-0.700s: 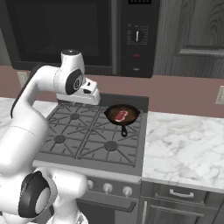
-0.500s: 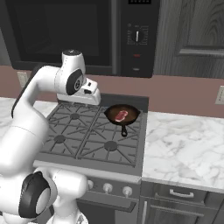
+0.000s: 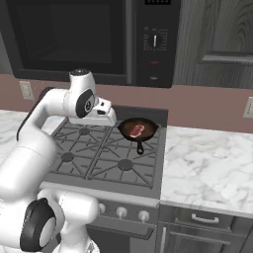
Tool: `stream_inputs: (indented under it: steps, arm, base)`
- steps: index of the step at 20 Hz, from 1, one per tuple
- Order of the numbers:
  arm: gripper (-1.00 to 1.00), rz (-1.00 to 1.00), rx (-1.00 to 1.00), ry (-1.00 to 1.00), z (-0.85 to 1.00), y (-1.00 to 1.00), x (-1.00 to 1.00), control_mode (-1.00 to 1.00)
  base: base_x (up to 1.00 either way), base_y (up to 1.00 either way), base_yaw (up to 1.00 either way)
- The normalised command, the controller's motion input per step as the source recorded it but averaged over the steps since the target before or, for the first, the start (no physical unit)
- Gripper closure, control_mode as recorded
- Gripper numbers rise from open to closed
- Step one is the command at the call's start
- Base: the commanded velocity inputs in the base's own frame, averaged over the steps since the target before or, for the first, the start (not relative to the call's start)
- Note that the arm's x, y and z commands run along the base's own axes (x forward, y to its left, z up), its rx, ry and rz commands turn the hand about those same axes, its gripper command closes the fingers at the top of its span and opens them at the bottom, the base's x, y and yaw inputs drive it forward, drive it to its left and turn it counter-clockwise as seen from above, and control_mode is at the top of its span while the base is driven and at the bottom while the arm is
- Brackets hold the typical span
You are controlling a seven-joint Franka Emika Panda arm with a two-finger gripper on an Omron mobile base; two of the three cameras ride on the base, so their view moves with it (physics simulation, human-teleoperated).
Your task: Pick up the pan with the steak in it and place it on the dining table. Then place the steak on the plate.
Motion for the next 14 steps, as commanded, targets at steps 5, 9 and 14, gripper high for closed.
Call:
stream_inputs:
  steps: [5, 9, 14]
  arm:
    - [-1.0, 0.01, -0.06, -0.07, -0.61, -0.23, 0.14, -1.0]
    - [-1.0, 0.02, 0.0, -0.06, -0.46, -0.52, 0.17, -1.0]
    - [-1.0, 0.04, 0.01, -0.01, -0.4, -0.54, 0.36, -1.0]
  base:
    - [0.0, 0.0, 0.0]
    - [0.0, 0.0, 0.0]
    - [0.0, 0.0, 0.0]
